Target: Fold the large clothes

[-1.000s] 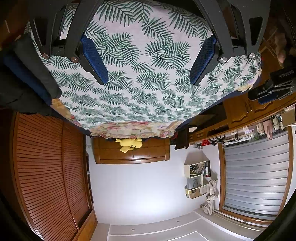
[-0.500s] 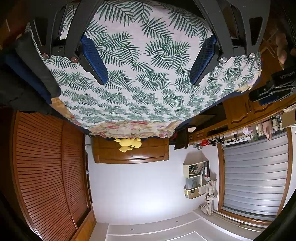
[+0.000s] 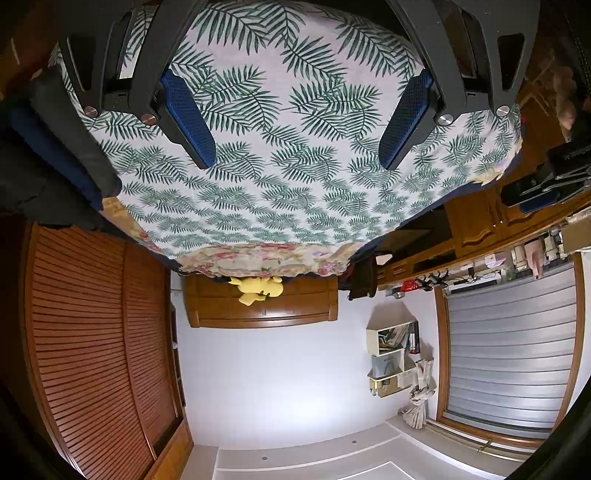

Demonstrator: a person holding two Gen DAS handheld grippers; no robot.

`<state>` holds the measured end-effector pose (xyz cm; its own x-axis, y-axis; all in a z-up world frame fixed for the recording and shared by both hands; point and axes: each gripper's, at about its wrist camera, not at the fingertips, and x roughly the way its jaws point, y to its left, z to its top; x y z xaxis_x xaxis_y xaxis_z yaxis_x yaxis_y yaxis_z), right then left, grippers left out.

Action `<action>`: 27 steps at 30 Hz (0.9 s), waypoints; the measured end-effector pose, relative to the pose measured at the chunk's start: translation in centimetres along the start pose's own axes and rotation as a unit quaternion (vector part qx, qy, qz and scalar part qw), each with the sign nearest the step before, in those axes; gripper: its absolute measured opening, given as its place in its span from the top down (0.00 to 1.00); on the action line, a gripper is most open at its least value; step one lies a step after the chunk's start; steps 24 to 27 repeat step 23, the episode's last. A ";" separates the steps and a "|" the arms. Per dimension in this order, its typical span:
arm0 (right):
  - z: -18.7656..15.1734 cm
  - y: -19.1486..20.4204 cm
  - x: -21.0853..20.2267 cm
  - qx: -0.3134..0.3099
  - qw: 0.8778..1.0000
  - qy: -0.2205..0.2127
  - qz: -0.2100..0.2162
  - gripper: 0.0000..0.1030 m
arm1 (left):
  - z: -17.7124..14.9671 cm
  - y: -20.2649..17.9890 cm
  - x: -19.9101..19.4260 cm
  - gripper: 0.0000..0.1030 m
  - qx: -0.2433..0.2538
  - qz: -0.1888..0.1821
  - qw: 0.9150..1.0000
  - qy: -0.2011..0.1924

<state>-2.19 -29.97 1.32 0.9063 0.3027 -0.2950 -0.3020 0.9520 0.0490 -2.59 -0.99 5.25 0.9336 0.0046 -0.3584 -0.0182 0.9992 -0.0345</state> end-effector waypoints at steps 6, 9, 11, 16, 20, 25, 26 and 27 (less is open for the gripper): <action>0.1 -0.4 -0.1 -0.002 1.000 0.002 0.000 0.12 | 0.1 -0.1 -0.1 0.20 0.003 0.000 1.000 -0.003; 0.2 -0.4 -0.2 -0.004 1.000 0.001 -0.001 0.12 | 0.1 -0.1 -0.1 0.20 0.003 0.002 1.000 -0.003; 0.2 -0.5 -0.4 -0.005 1.000 -0.001 -0.001 0.12 | 0.1 -0.1 -0.1 0.20 0.002 0.001 1.000 -0.003; 0.2 -0.8 -0.5 -0.004 1.000 -0.002 0.001 0.12 | 0.1 -0.1 -0.1 0.20 0.001 0.000 1.000 -0.004; 0.2 -0.9 -0.5 -0.004 1.000 -0.002 0.002 0.12 | 0.0 0.0 -0.1 0.20 0.002 -0.001 1.000 -0.004; 0.3 -0.9 -0.5 -0.003 1.000 -0.002 0.002 0.12 | 0.0 0.0 -0.1 0.20 0.002 -0.001 1.000 -0.003; 0.3 -0.9 -0.5 -0.003 1.000 -0.002 0.002 0.12 | 0.0 0.0 -0.1 0.20 0.002 -0.001 1.000 -0.003; 0.3 -0.9 -0.5 -0.003 1.000 -0.002 0.002 0.12 | 0.0 0.0 -0.1 0.20 0.002 -0.001 1.000 -0.003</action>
